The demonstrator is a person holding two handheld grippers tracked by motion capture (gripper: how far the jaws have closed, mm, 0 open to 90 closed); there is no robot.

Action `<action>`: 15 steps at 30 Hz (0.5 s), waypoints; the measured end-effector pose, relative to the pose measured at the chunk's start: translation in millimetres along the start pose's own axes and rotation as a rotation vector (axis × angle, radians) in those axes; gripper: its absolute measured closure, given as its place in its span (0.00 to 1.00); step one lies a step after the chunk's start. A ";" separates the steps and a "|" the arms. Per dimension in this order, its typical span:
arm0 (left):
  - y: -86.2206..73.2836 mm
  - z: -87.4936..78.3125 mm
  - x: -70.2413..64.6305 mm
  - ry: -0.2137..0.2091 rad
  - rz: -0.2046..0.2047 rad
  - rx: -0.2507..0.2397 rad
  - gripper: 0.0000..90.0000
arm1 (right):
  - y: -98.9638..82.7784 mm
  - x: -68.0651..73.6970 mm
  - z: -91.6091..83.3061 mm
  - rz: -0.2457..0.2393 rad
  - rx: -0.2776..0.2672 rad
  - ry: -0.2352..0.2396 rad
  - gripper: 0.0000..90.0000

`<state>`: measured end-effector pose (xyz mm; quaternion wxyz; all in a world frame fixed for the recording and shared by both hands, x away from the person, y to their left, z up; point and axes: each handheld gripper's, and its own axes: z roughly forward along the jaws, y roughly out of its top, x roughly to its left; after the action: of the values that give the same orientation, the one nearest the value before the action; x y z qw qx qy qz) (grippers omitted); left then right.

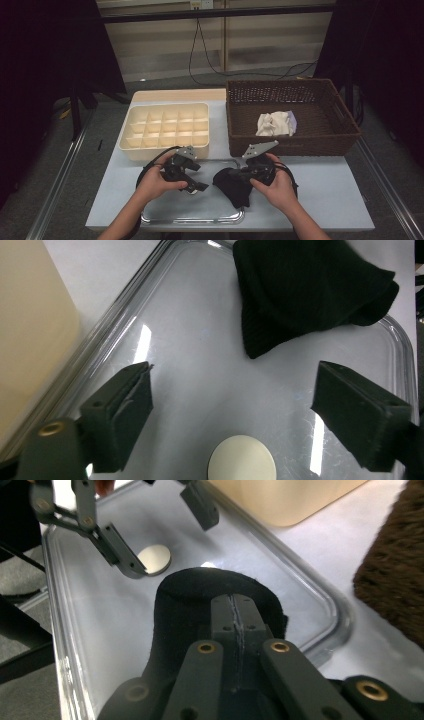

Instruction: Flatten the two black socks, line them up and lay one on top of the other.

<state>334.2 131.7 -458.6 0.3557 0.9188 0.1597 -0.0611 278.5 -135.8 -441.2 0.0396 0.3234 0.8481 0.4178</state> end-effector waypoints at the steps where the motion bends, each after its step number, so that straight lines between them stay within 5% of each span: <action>1: 0.4 0.3 0.2 -0.002 0.008 0.003 0.22 | 0.1 -0.6 -2.5 0.000 0.000 -0.002 1.00; 7: 4.1 4.1 -3.3 -0.014 0.027 0.007 0.29 | -8.2 -5.8 -8.4 0.024 0.020 -0.020 0.99; 15: 10.4 13.6 -7.2 -0.036 0.043 0.006 0.38 | -22.8 -8.1 5.7 0.046 0.070 -0.020 0.99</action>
<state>330.9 113.5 -460.4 0.3568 0.9219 0.1331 -0.0706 275.1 -146.7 -463.3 0.0270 0.3482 0.8540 0.3855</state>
